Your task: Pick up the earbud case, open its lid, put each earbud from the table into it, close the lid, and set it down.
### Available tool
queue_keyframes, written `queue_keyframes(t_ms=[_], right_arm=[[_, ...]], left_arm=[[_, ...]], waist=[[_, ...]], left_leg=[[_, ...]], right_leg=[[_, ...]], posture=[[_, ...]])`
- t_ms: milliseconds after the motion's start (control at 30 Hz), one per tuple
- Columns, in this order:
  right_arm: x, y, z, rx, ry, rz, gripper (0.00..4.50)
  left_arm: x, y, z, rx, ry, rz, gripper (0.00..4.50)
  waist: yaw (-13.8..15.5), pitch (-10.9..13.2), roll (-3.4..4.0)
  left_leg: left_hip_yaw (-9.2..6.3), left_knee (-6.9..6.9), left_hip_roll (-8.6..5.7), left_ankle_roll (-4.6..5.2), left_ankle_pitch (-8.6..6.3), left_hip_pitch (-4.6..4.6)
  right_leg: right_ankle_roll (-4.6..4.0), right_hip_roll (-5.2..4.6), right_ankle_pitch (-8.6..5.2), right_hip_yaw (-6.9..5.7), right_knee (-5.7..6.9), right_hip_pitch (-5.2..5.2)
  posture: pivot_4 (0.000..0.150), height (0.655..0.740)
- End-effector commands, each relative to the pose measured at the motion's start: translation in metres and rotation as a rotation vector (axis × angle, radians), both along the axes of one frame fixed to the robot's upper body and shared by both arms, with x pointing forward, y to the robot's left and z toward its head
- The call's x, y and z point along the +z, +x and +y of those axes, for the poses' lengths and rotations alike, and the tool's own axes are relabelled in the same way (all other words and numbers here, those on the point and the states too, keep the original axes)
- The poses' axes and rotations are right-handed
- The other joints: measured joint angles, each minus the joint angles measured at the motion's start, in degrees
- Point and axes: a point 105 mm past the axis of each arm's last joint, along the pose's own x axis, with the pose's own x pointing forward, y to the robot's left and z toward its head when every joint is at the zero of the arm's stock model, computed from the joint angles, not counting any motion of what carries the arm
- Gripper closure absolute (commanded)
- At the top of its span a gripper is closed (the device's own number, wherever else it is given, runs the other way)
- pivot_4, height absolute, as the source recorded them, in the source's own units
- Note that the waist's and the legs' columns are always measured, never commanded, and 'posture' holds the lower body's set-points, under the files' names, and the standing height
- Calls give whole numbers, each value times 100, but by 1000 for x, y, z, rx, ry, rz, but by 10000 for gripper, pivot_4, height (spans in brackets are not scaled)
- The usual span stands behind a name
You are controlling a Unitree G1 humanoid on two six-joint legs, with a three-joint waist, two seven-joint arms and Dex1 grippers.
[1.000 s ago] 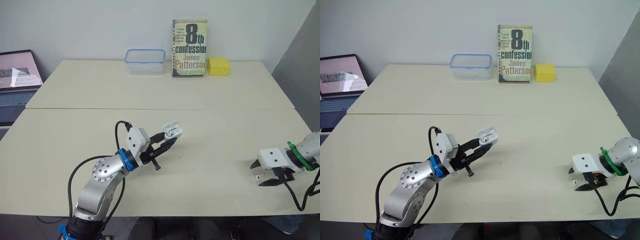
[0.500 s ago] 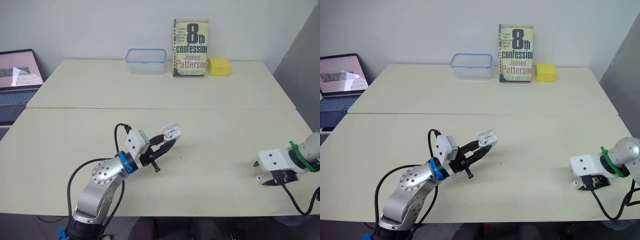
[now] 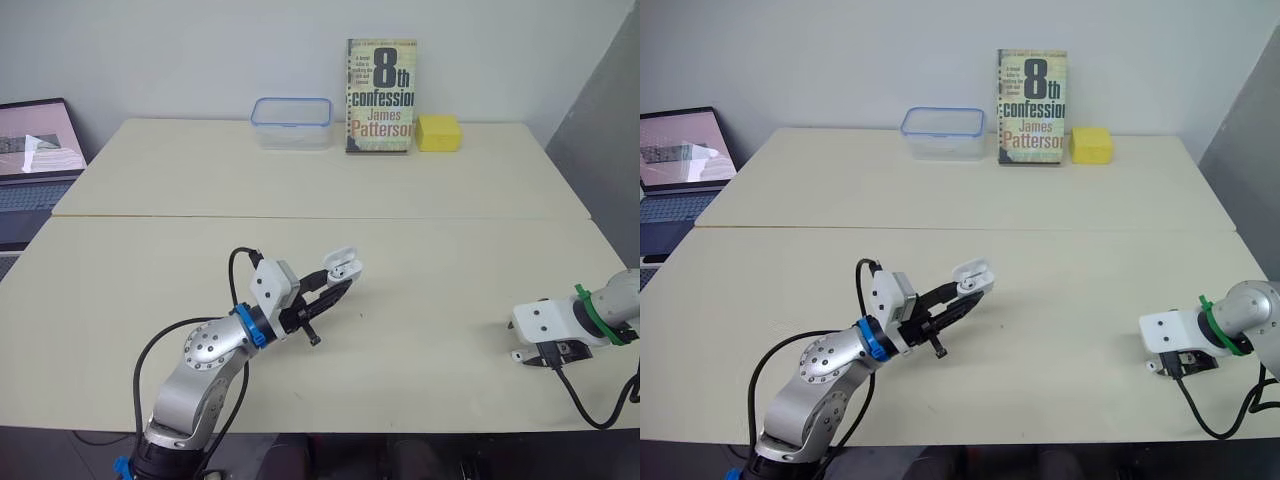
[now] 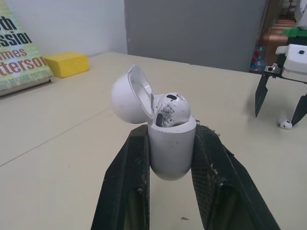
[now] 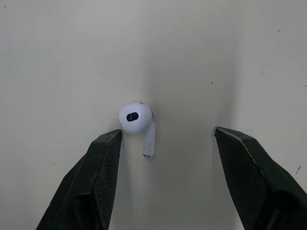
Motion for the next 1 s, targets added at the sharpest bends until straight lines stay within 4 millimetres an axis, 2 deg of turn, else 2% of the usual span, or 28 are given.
queue_keyframes(t_ms=[33, 67, 167, 400, 433, 800, 900, 1000], right_arm=[[0, 0, 4, 0, 8, -2, 13393], [-1, -1, 4, 1, 9, 2, 13393], [0, -1, 7, 2, 21, 9, 19584], [0, -4, 11, 4, 36, 30, 43313], [0, -4, 11, 4, 35, 30, 44931], [4, -3, 6, -43, 45, 29, 45000], [5, -4, 4, -44, 30, 29, 37490], [8, -9, 1, -31, 14, 46, 27571]], left_arm=[[13, -4, 0, -9, -22, -46, 36978], [13, -4, 0, -10, -22, -45, 36978], [13, -3, 1, -11, -20, -46, 36978], [12, -3, 1, -12, -17, -47, 36978], [12, -3, 1, -12, -17, -47, 36978], [12, -2, 2, -14, -12, -47, 36978], [12, -2, 2, -15, -12, -47, 36978], [12, -2, 2, -16, -12, -46, 36978]], waist=[[0, 0, 0], [0, 0, 0], [-5, 0, 0], [-18, 0, 0], [-17, 0, 0], [-16, 0, 0], [-12, 0, 0], [2, 0, 0]], left_leg=[[0, 0, 0, 0, 0, 0], [-1, 0, 0, 0, 0, 0], [-1, 0, 0, 0, 0, 0], [2, 0, 2, 0, 0, 4], [3, -1, 2, 0, 0, 4], [2, -1, 2, 0, 0, 4], [2, -1, 1, 0, 0, 3], [0, -1, 0, 0, 0, 1]], right_leg=[[0, 0, 0, 0, 0, 0], [0, 0, 0, -1, 0, 0], [0, 0, 0, 0, 0, 0], [0, 2, 0, 1, 0, 0], [0, 2, 0, 3, 0, 0], [0, 2, 0, 2, 0, 0], [0, 2, 0, 1, 0, 0], [0, 1, 0, 0, 0, -1]], posture=[[1500, 7400], [1500, 7400], [1500, 7400], [1500, 7400], [1500, 7400], [1500, 7400], [1500, 7400], [1500, 7400]])
